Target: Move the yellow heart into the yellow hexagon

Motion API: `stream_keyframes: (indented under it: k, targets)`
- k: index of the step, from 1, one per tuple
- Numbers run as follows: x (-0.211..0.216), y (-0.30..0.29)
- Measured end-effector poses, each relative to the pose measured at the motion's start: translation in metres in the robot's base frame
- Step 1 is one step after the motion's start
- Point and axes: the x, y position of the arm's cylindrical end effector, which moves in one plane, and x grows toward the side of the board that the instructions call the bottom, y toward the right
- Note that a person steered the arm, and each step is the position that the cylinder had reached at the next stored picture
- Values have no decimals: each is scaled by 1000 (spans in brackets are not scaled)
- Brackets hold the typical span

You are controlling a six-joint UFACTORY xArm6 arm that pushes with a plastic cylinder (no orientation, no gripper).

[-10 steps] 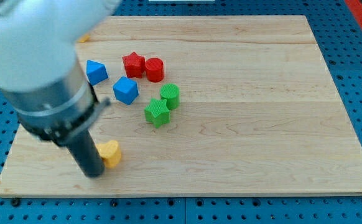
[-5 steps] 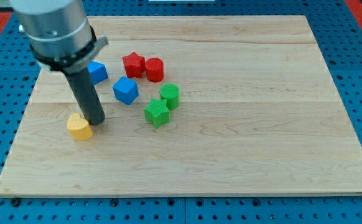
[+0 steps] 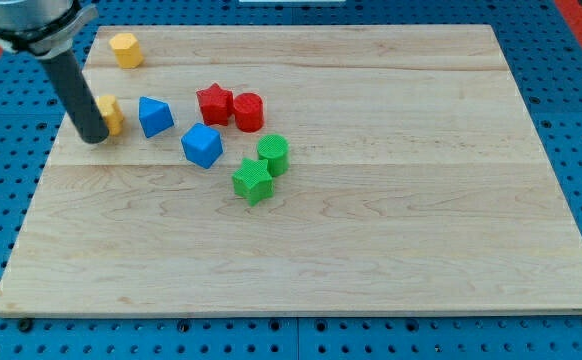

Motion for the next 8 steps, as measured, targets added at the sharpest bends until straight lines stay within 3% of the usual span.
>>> stream_keyframes:
  k: [2,6,8]
  targets:
    - [-87,17]
    - [-71,21]
    - [-57,49]
